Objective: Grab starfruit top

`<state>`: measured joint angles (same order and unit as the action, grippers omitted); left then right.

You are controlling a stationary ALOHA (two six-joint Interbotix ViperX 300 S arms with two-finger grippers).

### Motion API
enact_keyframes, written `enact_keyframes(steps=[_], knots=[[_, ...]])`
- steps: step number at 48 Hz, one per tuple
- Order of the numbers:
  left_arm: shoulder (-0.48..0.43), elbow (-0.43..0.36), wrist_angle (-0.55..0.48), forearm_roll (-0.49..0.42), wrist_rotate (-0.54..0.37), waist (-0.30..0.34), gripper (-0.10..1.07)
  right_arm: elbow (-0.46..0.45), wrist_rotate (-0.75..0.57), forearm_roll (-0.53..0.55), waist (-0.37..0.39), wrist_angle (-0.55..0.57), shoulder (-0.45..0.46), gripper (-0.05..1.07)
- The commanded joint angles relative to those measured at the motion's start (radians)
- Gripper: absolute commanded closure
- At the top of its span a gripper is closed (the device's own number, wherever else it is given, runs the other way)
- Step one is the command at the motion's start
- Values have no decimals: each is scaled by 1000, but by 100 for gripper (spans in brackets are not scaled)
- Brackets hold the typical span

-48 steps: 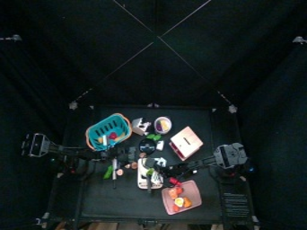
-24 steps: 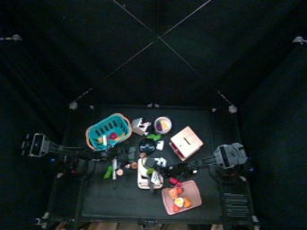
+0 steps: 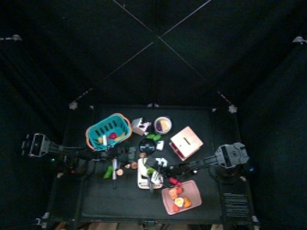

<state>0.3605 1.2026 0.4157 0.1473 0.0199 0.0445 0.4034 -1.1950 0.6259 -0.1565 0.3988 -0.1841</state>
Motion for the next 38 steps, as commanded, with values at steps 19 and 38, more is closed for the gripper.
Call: enact_keyframes(steps=[19,38], knots=[[2,-9,3,2,3,2,5,-17,-3,67,-5,15,124,43],[-31,-32,3,-83,6,-14,5,72,-5,72,5,14,221,43]])
